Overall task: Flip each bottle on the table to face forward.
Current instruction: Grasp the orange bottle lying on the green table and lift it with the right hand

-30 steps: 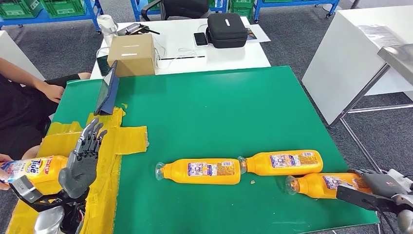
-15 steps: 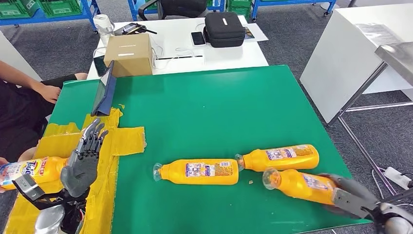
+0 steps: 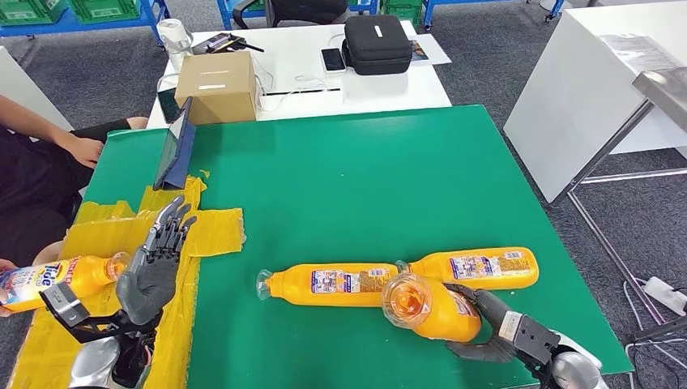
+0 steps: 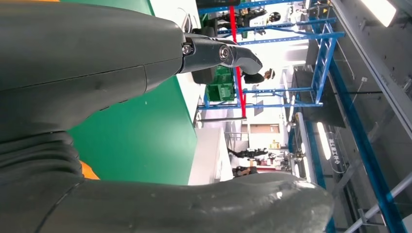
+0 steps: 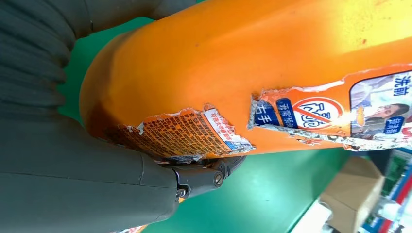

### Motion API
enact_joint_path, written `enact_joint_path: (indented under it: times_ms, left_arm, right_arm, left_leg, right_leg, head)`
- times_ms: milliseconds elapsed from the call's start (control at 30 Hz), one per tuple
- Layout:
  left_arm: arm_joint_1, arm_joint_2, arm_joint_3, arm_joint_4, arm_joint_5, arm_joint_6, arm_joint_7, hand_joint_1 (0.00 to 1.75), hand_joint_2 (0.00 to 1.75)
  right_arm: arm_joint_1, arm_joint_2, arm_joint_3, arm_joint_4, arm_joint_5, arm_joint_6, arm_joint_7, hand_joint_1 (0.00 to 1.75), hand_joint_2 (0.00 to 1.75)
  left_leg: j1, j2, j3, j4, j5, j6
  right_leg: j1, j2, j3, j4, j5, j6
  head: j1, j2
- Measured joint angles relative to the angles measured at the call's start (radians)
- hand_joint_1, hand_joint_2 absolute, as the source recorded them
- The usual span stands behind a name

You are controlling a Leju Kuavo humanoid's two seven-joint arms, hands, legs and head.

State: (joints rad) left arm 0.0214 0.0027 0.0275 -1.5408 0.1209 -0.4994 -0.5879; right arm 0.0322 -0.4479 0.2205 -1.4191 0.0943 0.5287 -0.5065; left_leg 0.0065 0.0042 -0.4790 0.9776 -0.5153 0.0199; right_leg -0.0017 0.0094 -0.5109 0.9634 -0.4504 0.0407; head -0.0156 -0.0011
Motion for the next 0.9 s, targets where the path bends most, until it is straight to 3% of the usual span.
enact_joint_path:
  times_ms: [100,167,300,500,700,900]
  left_arm:
    - [0.000,0.000,-0.001,0.000,0.001,0.000,0.000,0.00,0.00]
    - [-0.005,-0.004,-0.014,0.000,0.004,0.003,0.006,0.00,0.00]
    - [-0.005,-0.022,-0.044,-0.004,-0.008,0.030,0.014,0.00,1.75]
    - [0.009,-0.070,-0.096,-0.042,-0.074,0.095,0.011,0.00,1.75]
    - [0.019,-0.098,-0.122,-0.079,-0.123,0.155,-0.021,0.00,1.75]
    - [0.037,-0.135,-0.201,-0.151,-0.188,0.215,-0.053,0.00,1.75]
  right_arm:
    - [-0.002,0.003,0.000,-0.002,-0.007,0.009,-0.006,1.75,1.75]
    - [-0.050,0.050,0.016,-0.007,-0.065,0.040,0.000,1.75,1.75]
    - [-0.139,0.157,0.039,-0.005,-0.175,0.029,0.031,1.75,1.75]
    - [-0.191,0.289,0.043,0.037,-0.185,-0.058,0.055,1.75,1.75]
    - [-0.224,0.360,0.035,0.071,-0.166,-0.134,0.077,1.75,1.75]
    - [-0.302,0.444,0.027,0.129,-0.129,-0.237,0.127,1.75,1.75]
  left_leg:
    - [0.000,0.000,0.000,0.000,0.000,0.000]
    - [-0.001,0.001,-0.001,0.000,0.000,0.000]
    - [-0.001,0.001,-0.002,0.000,0.001,0.001]
    - [-0.001,0.001,-0.004,0.000,0.001,0.001]
    - [-0.002,0.000,-0.005,0.000,0.001,0.001]
    - [-0.002,0.000,-0.005,0.000,0.001,0.001]
  right_leg:
    - [0.000,0.000,0.000,0.000,0.000,0.000]
    - [-0.001,0.000,-0.002,0.000,0.000,0.000]
    - [-0.001,0.001,-0.003,0.000,0.000,0.000]
    - [-0.001,0.000,-0.004,0.001,0.000,0.000]
    - [-0.002,0.000,-0.005,0.001,0.000,0.000]
    - [-0.002,0.000,-0.006,0.001,0.000,0.000]
  head:
    - [0.000,0.000]
    - [0.000,0.000]
    - [0.000,0.000]
    - [0.000,0.000]
    - [0.000,0.000]
    - [0.000,0.000]
